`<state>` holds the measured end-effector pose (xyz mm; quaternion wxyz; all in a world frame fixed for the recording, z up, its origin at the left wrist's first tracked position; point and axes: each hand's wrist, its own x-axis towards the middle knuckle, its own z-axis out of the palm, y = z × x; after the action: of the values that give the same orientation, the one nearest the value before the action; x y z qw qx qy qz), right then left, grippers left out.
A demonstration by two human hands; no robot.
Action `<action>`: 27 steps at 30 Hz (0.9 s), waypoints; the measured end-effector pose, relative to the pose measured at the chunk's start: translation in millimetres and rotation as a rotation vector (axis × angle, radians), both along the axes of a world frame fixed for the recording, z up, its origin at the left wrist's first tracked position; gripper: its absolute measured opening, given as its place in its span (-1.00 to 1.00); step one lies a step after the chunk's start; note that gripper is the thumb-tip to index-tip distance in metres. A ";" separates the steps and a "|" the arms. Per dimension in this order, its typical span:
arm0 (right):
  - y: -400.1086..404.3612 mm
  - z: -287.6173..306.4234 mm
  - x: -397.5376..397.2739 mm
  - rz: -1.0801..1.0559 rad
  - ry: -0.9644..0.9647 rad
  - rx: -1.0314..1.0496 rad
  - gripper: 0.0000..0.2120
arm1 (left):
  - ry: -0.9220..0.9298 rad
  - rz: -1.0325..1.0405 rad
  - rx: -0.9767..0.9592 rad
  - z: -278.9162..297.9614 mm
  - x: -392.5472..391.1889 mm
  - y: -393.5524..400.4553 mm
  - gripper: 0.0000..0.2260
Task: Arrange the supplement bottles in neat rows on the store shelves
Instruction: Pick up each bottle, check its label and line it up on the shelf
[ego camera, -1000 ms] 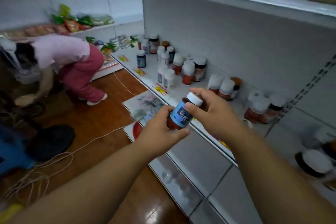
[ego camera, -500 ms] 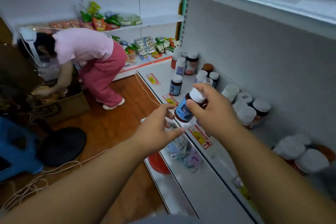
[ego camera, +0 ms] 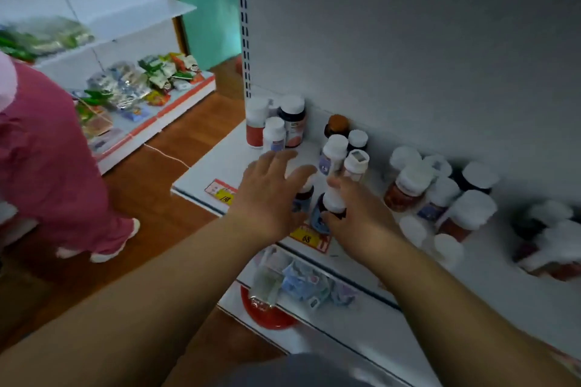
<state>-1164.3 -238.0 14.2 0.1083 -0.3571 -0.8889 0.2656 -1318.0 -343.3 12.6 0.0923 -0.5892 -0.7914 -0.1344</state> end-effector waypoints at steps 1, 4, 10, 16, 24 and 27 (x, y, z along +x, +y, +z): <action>-1.5 -1.5 -6.5 -0.005 -0.025 0.002 -0.45 | 0.008 -0.076 -0.090 1.6 -10.4 9.7 -0.27; -4.9 -5.9 -21.0 0.010 -0.084 -0.010 -0.43 | -0.012 -0.276 -0.259 1.0 -26.5 32.9 -0.31; -6.1 -7.5 -24.0 -0.104 -0.070 -0.025 -0.34 | -0.086 -0.367 -0.283 -10.2 -33.1 43.1 -0.55; -5.3 -7.4 -24.6 -0.121 -0.100 0.005 -0.43 | -0.078 -0.368 -0.290 -12.4 -32.5 41.8 -0.53; -24.0 24.7 17.3 -0.175 0.183 0.232 -0.50 | -0.049 -0.362 0.029 22.1 -1.1 23.9 -0.46; -26.8 46.3 69.2 -0.276 0.248 0.362 -0.56 | -0.125 -0.436 0.146 36.3 46.2 26.7 -0.59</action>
<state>-1095.0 -264.9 60.5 0.3138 -0.4145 -0.8448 0.1267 -1271.9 -316.6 48.9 0.0541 -0.7284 -0.6378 -0.2444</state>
